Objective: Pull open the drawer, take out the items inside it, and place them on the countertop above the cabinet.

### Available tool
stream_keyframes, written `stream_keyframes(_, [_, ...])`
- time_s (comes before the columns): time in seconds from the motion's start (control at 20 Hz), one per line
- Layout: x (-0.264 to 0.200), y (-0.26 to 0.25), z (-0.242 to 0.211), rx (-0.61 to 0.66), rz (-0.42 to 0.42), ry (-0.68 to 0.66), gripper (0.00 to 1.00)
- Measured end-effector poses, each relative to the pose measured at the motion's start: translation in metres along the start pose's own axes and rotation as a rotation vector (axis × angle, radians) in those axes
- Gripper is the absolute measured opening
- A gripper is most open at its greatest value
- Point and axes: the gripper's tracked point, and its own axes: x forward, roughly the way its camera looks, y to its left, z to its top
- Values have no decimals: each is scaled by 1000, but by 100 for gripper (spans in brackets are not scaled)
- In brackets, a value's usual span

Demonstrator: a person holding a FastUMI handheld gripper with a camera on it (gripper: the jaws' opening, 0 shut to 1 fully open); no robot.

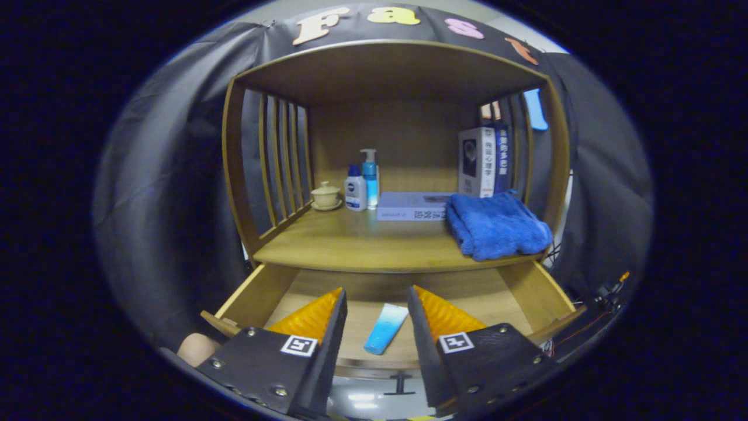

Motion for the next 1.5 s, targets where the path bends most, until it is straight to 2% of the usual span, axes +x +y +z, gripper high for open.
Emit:
stream_keyframes(0.25, [40,7,-12,10,21,139,67])
stream_keyframes(0.45, [70,-12,-39,-43,-45,297,67])
stream_keyframes(0.6, [83,-19,-72,-19,-79,433,67])
stream_keyframes(1.0, [92,-15,-125,69,-118,677,67])
stream_keyframes(1.1, [91,-17,-136,58,-138,726,67])
stream_keyframes(1.25, [90,-19,-142,48,-146,746,67])
stream_keyframes(1.4, [91,-22,-148,86,-165,753,48])
stream_keyframes(1.5, [92,-25,-147,86,-176,732,44])
